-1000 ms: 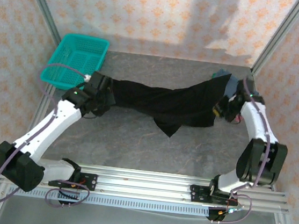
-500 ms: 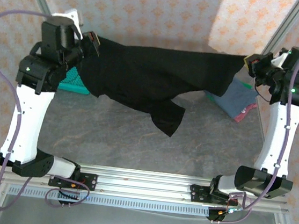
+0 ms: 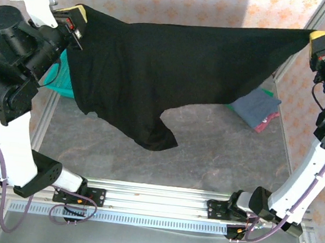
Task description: Fold and stack the t-shirts
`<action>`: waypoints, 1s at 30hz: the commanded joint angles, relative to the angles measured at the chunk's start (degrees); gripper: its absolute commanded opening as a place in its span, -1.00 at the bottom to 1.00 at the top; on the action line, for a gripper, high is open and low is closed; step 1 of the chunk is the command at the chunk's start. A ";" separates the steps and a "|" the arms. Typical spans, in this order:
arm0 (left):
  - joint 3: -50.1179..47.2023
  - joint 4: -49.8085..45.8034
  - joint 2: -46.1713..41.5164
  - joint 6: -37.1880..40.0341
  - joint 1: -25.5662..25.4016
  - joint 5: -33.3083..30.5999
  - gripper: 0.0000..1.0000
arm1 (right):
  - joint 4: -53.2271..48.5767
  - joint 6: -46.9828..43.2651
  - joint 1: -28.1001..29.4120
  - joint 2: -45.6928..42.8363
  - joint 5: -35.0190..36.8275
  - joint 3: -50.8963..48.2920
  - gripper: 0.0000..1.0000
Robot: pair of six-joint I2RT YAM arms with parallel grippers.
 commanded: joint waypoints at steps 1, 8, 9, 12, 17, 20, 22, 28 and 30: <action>2.10 1.40 -0.21 4.81 0.76 -2.51 -1.00 | 0.02 7.43 -1.59 2.29 -1.97 3.57 -1.00; 3.14 2.97 3.93 6.75 0.74 -2.04 -1.00 | 3.19 8.28 -1.60 6.37 -2.89 3.63 -1.00; 3.46 3.25 4.98 6.70 0.75 -1.92 -1.00 | 3.67 8.55 -1.60 7.13 -2.85 3.57 -1.00; 5.87 3.61 8.65 7.13 0.79 -2.06 -1.00 | 7.42 10.43 -1.60 9.68 -3.78 4.33 -1.00; 4.83 5.42 8.34 7.92 0.78 -5.53 -1.00 | 6.29 8.91 -1.60 11.57 -6.09 5.55 -1.00; -0.55 7.81 4.36 9.13 0.77 -6.40 -1.00 | 3.88 6.39 -1.60 9.97 -6.49 3.81 -1.00; -5.84 10.33 0.37 9.27 0.71 -6.71 -1.00 | 3.08 6.04 -1.56 7.94 -6.56 1.71 -1.00; -14.80 13.50 -9.38 8.19 0.74 -5.67 -1.00 | 2.20 6.79 -1.60 -1.82 -5.82 -10.22 -1.00; -16.78 14.32 -11.86 7.39 0.71 -4.10 -1.00 | 1.96 7.23 -1.53 -5.81 -5.43 -15.05 -1.00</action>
